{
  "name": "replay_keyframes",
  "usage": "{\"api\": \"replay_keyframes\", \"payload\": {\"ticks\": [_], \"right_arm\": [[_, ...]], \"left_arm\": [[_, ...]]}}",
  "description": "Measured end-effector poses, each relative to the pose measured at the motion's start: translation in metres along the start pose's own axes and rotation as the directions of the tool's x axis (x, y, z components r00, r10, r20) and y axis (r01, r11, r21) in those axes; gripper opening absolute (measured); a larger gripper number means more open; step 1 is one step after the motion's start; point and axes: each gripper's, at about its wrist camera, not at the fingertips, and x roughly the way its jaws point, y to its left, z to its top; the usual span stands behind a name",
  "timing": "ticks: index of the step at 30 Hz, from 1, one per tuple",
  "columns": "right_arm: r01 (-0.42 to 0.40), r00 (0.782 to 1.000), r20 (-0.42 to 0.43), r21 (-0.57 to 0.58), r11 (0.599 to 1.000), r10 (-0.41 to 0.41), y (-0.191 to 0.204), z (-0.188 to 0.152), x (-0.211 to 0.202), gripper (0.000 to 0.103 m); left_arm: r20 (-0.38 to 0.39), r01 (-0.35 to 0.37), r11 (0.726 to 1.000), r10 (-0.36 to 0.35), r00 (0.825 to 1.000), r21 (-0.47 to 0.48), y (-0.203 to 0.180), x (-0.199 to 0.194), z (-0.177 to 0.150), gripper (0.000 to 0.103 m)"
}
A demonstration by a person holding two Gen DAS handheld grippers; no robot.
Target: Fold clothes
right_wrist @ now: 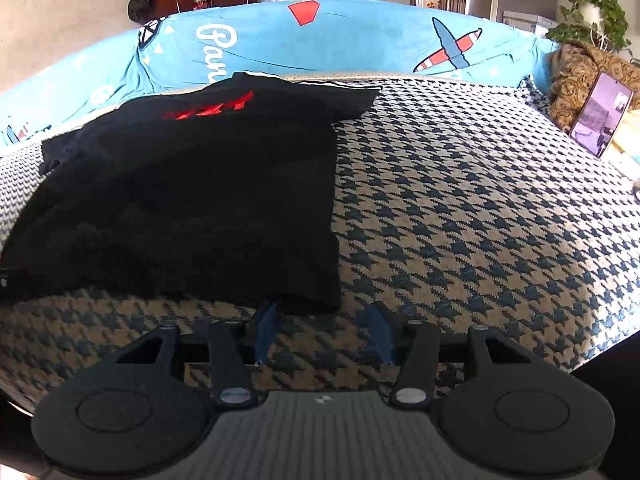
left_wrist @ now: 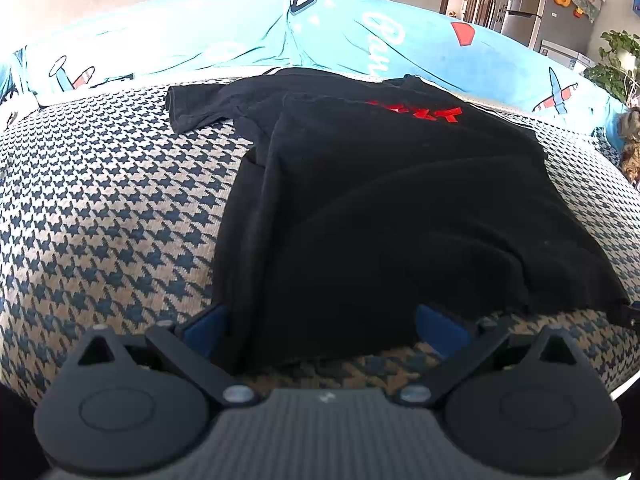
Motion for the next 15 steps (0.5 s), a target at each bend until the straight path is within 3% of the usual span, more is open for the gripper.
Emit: {"api": "replay_keyframes", "payload": {"ticks": [12, 13, 14, 15], "right_arm": [[0.010, 0.996, 0.092, 0.005, 1.000, -0.010, 0.006, 0.003, 0.009, 0.048], [0.009, 0.995, 0.096, -0.002, 1.000, -0.009, 0.008, 0.003, 0.011, 0.039], [0.012, 0.995, 0.103, -0.011, 1.000, -0.010, 0.009, 0.003, 0.012, 0.023], [0.021, 0.993, 0.113, -0.015, 1.000, -0.019, 0.010, 0.003, 0.011, 0.016]], "left_arm": [[0.004, 0.006, 1.000, -0.006, 1.000, -0.012, 0.001, 0.000, -0.001, 0.103], [0.005, 0.005, 1.000, -0.005, 1.000, -0.013, 0.002, 0.000, -0.001, 0.103], [0.005, 0.005, 1.000, -0.005, 1.000, -0.014, 0.002, 0.000, -0.001, 0.103], [0.006, 0.004, 1.000, -0.004, 1.000, -0.015, 0.002, 0.000, -0.001, 0.103]]}}
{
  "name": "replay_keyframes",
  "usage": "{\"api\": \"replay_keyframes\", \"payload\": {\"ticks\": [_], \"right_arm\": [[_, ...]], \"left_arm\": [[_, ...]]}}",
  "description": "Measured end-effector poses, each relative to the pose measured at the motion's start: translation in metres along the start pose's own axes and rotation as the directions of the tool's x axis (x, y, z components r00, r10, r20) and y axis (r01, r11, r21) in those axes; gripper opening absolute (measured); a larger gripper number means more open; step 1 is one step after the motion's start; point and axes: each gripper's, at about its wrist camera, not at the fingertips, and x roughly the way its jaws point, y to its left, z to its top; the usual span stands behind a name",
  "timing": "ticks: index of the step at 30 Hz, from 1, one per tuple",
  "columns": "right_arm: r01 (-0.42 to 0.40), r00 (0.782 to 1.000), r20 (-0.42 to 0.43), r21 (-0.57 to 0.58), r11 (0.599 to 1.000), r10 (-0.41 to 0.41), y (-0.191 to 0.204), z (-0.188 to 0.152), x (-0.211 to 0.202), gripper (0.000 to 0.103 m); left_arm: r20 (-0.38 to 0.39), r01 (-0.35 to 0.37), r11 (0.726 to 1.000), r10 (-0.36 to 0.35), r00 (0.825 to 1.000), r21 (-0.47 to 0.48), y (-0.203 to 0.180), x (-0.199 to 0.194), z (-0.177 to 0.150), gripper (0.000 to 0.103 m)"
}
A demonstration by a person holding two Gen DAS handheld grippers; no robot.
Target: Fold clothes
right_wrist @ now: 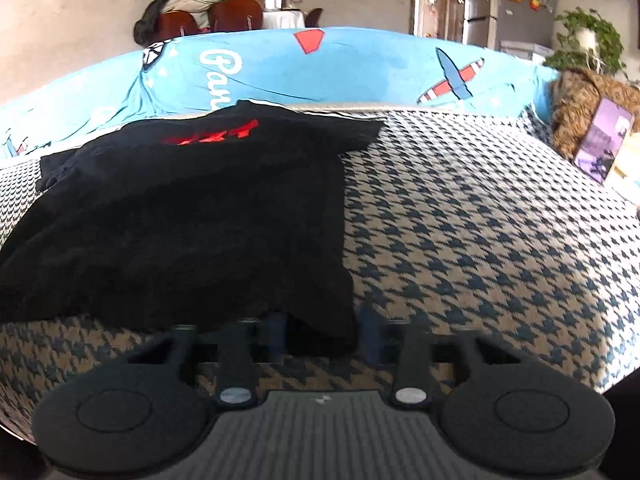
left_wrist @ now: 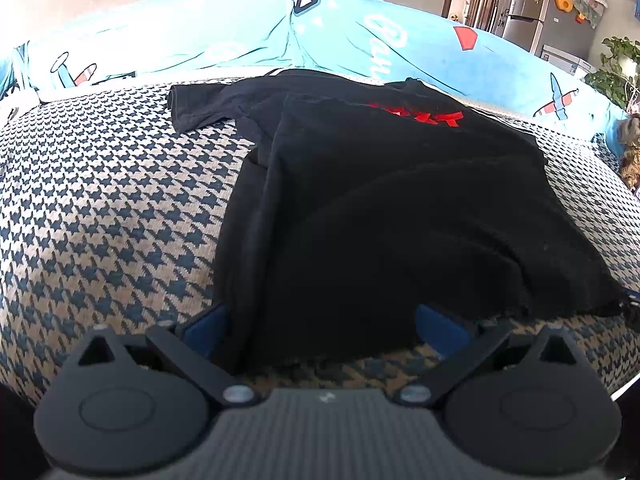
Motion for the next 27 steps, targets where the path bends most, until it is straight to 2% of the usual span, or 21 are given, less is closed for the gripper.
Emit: {"api": "replay_keyframes", "payload": {"ticks": [1, 6, 10, 13, 15, 17, 20, 23, 27], "right_arm": [[0.030, 0.999, 0.019, 0.009, 1.000, -0.030, -0.001, 0.000, -0.003, 0.007], [0.164, 0.979, 0.112, 0.076, 0.983, -0.172, -0.010, 0.003, -0.025, 0.005], [0.209, 0.974, 0.066, 0.092, 0.974, -0.216, -0.011, 0.000, -0.026, 0.003], [0.203, 0.976, 0.055, 0.128, 0.971, -0.211, -0.014, 0.000, -0.029, 0.006], [0.189, 0.975, 0.086, 0.147, 0.971, -0.203, -0.015, 0.001, -0.036, 0.010], [0.199, 0.972, 0.094, 0.163, 0.966, -0.216, -0.017, 0.001, -0.040, 0.024], [0.187, 0.975, 0.083, 0.206, 0.961, -0.207, -0.023, 0.001, -0.042, 0.030], [0.158, 0.978, 0.098, 0.219, 0.963, -0.182, -0.024, 0.002, -0.046, 0.032], [0.164, 0.973, 0.124, 0.227, 0.960, -0.196, -0.022, 0.005, -0.049, 0.034]], "left_arm": [[0.001, 0.000, 1.000, 0.000, 1.000, -0.002, 0.000, 0.000, 0.000, 0.103], [0.002, -0.018, 0.999, 0.018, 1.000, -0.027, 0.005, 0.000, 0.001, 0.103], [-0.006, -0.036, 0.998, 0.036, 0.999, -0.055, 0.011, 0.001, 0.002, 0.103], [-0.006, -0.041, 0.997, 0.041, 0.999, -0.069, 0.014, 0.001, 0.002, 0.103], [-0.003, -0.048, 0.996, 0.048, 0.999, -0.076, 0.016, 0.001, 0.002, 0.103], [0.000, -0.056, 0.995, 0.056, 0.998, -0.085, 0.018, 0.000, 0.002, 0.103], [0.006, -0.065, 0.993, 0.066, 0.998, -0.103, 0.022, -0.001, 0.003, 0.103], [0.008, -0.070, 0.989, 0.072, 0.997, -0.128, 0.026, -0.002, 0.004, 0.103], [0.013, -0.080, 0.983, 0.083, 0.996, -0.168, 0.034, -0.004, 0.005, 0.103]]}}
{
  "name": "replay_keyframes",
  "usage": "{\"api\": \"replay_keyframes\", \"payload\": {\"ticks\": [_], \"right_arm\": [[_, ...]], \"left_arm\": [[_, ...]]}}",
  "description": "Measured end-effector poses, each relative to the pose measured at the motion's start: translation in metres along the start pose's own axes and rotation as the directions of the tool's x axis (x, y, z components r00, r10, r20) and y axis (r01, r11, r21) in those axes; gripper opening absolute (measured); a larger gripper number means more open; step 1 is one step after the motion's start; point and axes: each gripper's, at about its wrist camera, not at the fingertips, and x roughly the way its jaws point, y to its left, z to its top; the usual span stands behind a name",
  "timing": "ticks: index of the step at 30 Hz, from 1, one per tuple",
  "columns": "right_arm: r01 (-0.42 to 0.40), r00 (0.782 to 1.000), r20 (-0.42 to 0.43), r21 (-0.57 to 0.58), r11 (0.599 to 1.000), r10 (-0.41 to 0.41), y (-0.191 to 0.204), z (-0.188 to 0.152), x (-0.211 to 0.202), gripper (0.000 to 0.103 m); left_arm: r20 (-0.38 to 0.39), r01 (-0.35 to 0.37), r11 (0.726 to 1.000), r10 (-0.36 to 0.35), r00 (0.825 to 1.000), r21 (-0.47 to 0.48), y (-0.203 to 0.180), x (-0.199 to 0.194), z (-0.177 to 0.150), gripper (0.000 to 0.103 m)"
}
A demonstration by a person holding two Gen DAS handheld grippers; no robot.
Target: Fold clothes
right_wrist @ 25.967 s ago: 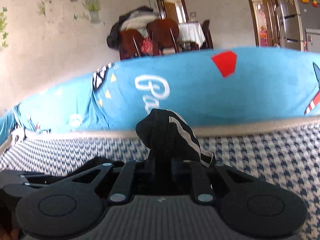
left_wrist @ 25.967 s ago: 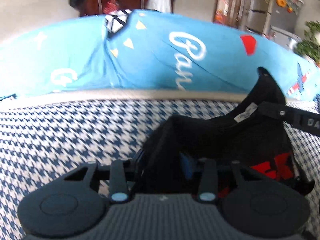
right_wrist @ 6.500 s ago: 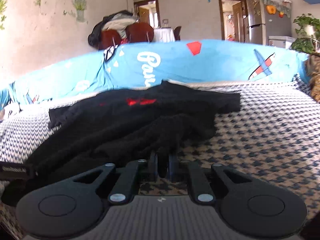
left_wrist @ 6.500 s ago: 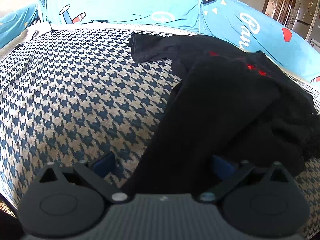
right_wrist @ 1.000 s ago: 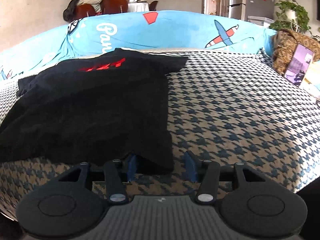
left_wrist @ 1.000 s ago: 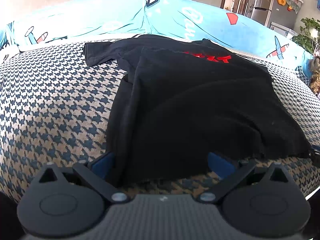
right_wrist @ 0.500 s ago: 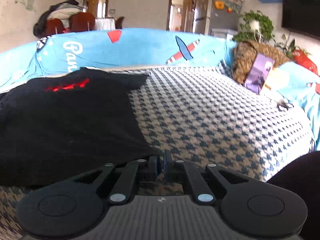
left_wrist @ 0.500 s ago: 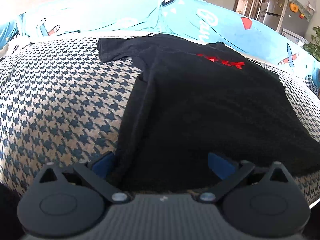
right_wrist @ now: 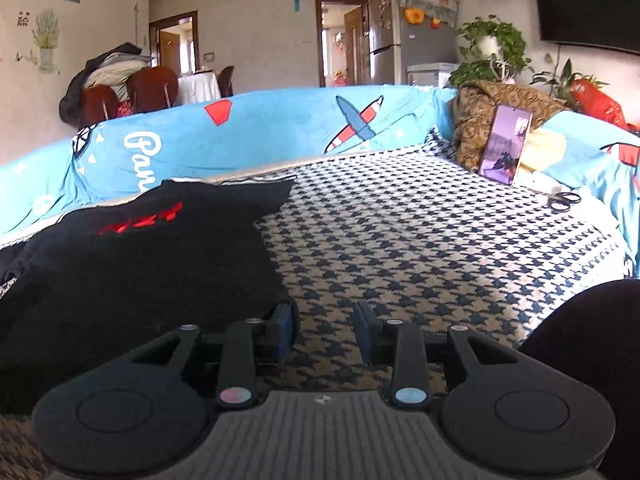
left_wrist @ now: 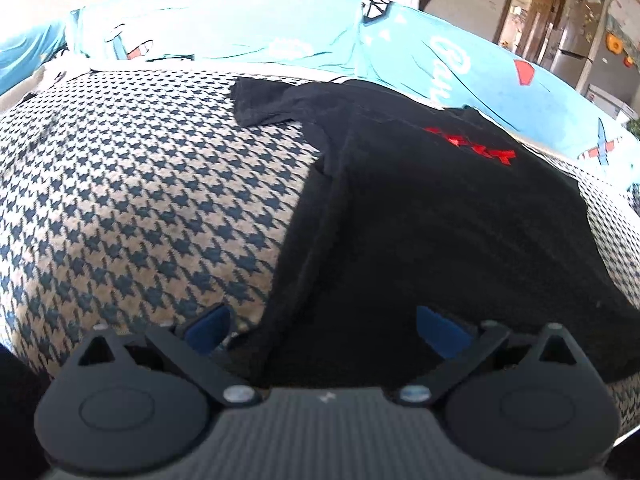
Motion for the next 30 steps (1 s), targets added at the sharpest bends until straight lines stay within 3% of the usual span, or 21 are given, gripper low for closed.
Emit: {"api": "replay_keyframes", "payload": {"ticks": [9, 16, 20, 24, 30], "right_arm": [[0.007, 1.000, 0.028, 0.026, 1.000, -0.008, 0.007, 0.003, -0.005, 0.041], [-0.153, 0.988, -0.007, -0.079, 0.985, 0.153, 0.032, -0.001, -0.005, 0.045], [-0.325, 0.943, -0.125, -0.131, 0.937, 0.310, 0.052, -0.005, 0.005, 0.045], [-0.440, 0.887, -0.241, -0.173, 0.881, 0.395, 0.072, -0.009, 0.017, 0.046], [-0.563, 0.787, -0.385, -0.127, 0.816, 0.483, 0.092, -0.006, 0.035, 0.050]], "left_arm": [[0.013, -0.015, 0.996, 0.016, 1.000, -0.089, 0.021, -0.003, 0.008, 0.103], [0.017, -0.010, 0.994, 0.012, 1.000, -0.107, 0.025, 0.000, 0.024, 0.103], [0.016, -0.016, 0.995, 0.017, 1.000, -0.099, 0.023, 0.007, 0.039, 0.103], [0.015, -0.024, 0.998, 0.025, 1.000, -0.062, 0.019, 0.016, 0.054, 0.103], [-0.020, -0.020, 1.000, 0.020, 1.000, -0.014, 0.015, 0.036, 0.080, 0.103]]}}
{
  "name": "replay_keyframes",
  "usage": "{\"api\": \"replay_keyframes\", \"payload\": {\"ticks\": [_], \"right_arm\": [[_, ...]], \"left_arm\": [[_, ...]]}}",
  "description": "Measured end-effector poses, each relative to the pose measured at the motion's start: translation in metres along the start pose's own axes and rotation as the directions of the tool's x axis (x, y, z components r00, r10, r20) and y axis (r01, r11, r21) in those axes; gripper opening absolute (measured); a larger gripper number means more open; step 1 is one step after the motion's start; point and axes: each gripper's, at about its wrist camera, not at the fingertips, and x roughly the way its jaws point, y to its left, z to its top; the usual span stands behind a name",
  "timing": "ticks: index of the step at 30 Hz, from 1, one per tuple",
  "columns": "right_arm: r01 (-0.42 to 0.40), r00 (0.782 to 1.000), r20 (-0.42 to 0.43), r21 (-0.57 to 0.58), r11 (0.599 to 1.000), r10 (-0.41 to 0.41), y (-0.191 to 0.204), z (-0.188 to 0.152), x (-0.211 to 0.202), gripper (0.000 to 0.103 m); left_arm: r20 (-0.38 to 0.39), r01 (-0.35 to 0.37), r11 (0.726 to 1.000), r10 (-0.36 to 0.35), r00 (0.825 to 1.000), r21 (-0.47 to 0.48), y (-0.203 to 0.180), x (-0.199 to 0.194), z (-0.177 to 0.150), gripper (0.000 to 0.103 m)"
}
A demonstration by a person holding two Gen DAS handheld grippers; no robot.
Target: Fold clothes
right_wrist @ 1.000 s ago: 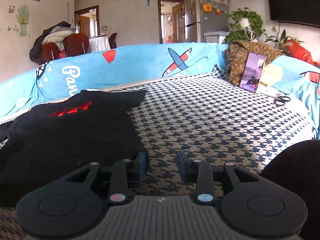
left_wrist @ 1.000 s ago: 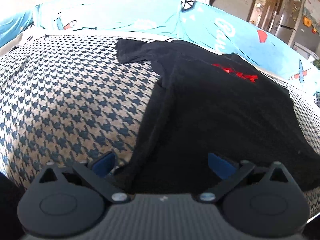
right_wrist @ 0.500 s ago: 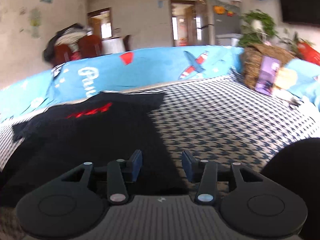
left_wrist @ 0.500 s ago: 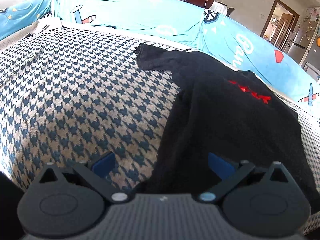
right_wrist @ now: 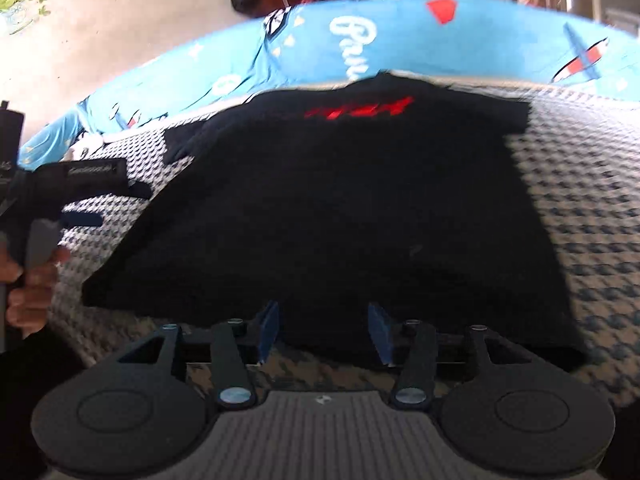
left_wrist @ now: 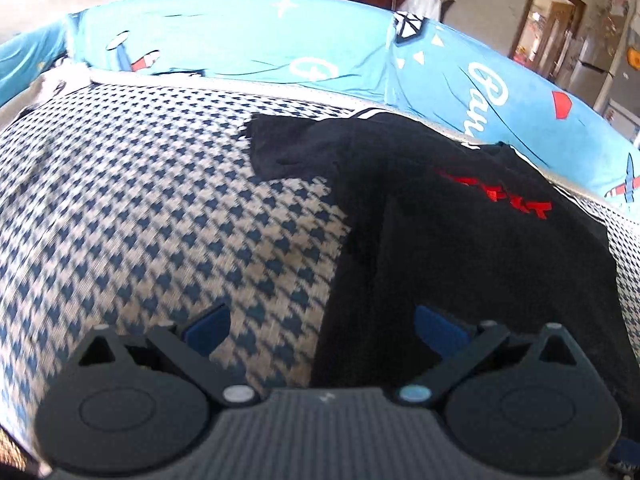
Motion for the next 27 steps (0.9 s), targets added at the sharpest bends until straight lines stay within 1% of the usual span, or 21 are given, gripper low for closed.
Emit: {"api": "replay_keyframes", "payload": {"ticks": [1, 2, 4, 6, 9, 10, 11, 12, 13, 17, 21, 23, 24, 25, 27], "right_arm": [[-0.015, 1.000, -0.016, 0.004, 1.000, 0.015, 0.000, 0.003, 0.003, 0.054], [-0.027, 0.999, -0.033, 0.008, 1.000, 0.027, -0.001, 0.007, 0.007, 0.066], [-0.029, 0.999, -0.045, 0.021, 0.999, 0.030, -0.006, 0.017, 0.012, 0.081], [-0.024, 0.999, -0.040, 0.028, 0.999, 0.025, -0.009, 0.027, 0.015, 0.082], [-0.041, 0.999, -0.033, 0.008, 0.999, 0.041, -0.013, 0.046, 0.020, 0.083], [-0.042, 0.999, -0.027, 0.001, 0.999, 0.042, -0.014, 0.051, 0.021, 0.086], [-0.041, 0.999, -0.021, -0.005, 0.999, 0.041, -0.015, 0.056, 0.023, 0.093], [-0.040, 0.999, -0.014, -0.009, 0.999, 0.040, -0.016, 0.060, 0.024, 0.096], [-0.038, 0.999, -0.005, -0.011, 0.999, 0.038, -0.017, 0.064, 0.025, 0.100], [-0.035, 0.999, 0.000, 0.003, 0.999, 0.035, -0.023, 0.078, 0.035, 0.100], [-0.033, 0.999, -0.025, 0.077, 0.996, 0.035, -0.029, 0.087, 0.051, 0.100], [-0.025, 0.999, -0.037, 0.110, 0.994, 0.029, -0.031, 0.089, 0.058, 0.100], [-0.019, 0.999, -0.043, 0.124, 0.992, 0.025, -0.032, 0.090, 0.061, 0.100], [-0.008, 0.999, -0.053, 0.128, 0.992, 0.015, -0.031, 0.091, 0.065, 0.100], [0.000, 0.998, -0.068, 0.129, 0.992, 0.009, -0.030, 0.091, 0.069, 0.100]], "left_arm": [[0.001, -0.002, 1.000, 0.002, 1.000, 0.003, 0.000, 0.002, 0.004, 0.103], [0.001, -0.002, 1.000, 0.002, 1.000, 0.005, -0.001, 0.005, 0.008, 0.103], [-0.004, 0.010, 1.000, -0.010, 1.000, 0.002, 0.000, 0.011, 0.019, 0.103], [-0.014, 0.019, 1.000, -0.019, 1.000, -0.014, 0.001, 0.018, 0.029, 0.103], [-0.042, 0.045, 0.997, -0.048, 0.998, -0.067, 0.009, 0.033, 0.046, 0.102], [-0.053, 0.053, 0.995, -0.057, 0.997, -0.086, 0.012, 0.039, 0.051, 0.099], [-0.062, 0.059, 0.993, -0.065, 0.996, -0.101, 0.014, 0.045, 0.056, 0.097], [-0.067, 0.062, 0.992, -0.069, 0.995, -0.107, 0.015, 0.050, 0.060, 0.092], [-0.073, 0.064, 0.992, -0.073, 0.995, -0.112, 0.017, 0.055, 0.065, 0.090], [-0.082, 0.077, 0.990, -0.087, 0.993, -0.116, 0.016, 0.073, 0.078, 0.089], [-0.105, 0.114, 0.983, -0.130, 0.986, -0.145, 0.018, 0.089, 0.088, 0.082], [-0.115, 0.126, 0.978, -0.146, 0.982, -0.165, 0.019, 0.097, 0.093, 0.081], [-0.122, 0.132, 0.976, -0.155, 0.980, -0.175, 0.020, 0.101, 0.095, 0.079], [-0.130, 0.139, 0.973, -0.164, 0.978, -0.184, 0.020, 0.106, 0.097, 0.072], [-0.145, 0.149, 0.969, -0.179, 0.973, -0.198, 0.020, 0.115, 0.100, 0.067]]}}
